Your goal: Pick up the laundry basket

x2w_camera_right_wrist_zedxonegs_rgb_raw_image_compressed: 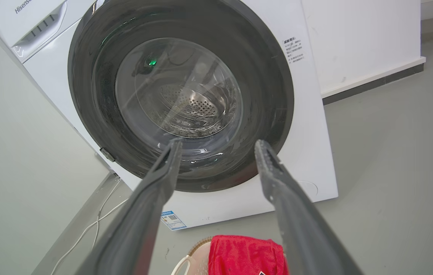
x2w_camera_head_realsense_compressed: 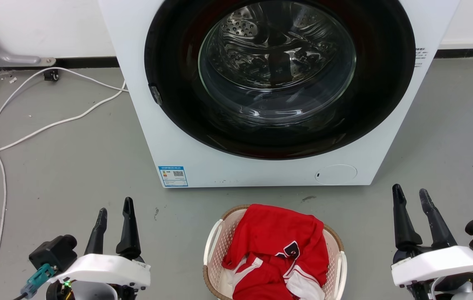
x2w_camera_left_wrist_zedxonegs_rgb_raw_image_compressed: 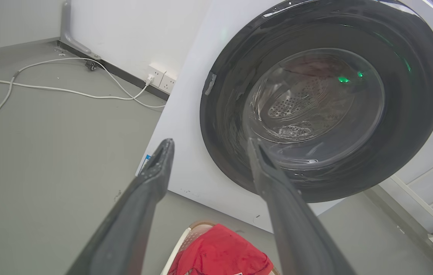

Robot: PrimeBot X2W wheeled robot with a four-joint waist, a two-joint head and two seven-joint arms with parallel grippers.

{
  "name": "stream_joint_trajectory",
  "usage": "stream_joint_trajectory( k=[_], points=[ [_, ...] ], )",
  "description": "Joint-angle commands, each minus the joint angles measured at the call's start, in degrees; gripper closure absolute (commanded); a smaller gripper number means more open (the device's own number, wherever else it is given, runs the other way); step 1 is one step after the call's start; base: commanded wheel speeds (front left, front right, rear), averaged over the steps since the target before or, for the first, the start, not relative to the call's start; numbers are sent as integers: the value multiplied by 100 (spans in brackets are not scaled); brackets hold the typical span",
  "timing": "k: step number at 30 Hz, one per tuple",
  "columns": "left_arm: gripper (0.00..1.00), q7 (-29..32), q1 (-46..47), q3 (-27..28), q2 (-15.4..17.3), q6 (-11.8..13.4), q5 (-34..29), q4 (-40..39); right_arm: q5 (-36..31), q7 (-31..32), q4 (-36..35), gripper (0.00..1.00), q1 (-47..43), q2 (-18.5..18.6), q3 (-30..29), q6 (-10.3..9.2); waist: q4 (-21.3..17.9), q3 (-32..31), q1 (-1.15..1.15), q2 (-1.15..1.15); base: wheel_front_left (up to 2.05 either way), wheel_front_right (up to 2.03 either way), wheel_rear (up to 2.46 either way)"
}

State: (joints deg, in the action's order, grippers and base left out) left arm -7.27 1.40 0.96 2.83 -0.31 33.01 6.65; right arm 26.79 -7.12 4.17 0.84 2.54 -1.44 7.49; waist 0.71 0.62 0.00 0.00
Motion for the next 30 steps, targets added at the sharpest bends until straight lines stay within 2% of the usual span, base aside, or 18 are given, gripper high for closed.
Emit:
stream_joint_trajectory(
  k=[1, 30],
  points=[
    [0, -63, -20, -19, 43, 46, -207, -69, -221, -74, -91, 0, -16, 33, 7, 0, -3, -2, 0, 0, 0, 0, 0],
    [0, -455, -201, -213, 106, 284, -1816, -101, -1947, -465, -175, 0, -203, 41, 7, 0, 2, -7, 0, 0, 0, 0, 0]
  ],
)
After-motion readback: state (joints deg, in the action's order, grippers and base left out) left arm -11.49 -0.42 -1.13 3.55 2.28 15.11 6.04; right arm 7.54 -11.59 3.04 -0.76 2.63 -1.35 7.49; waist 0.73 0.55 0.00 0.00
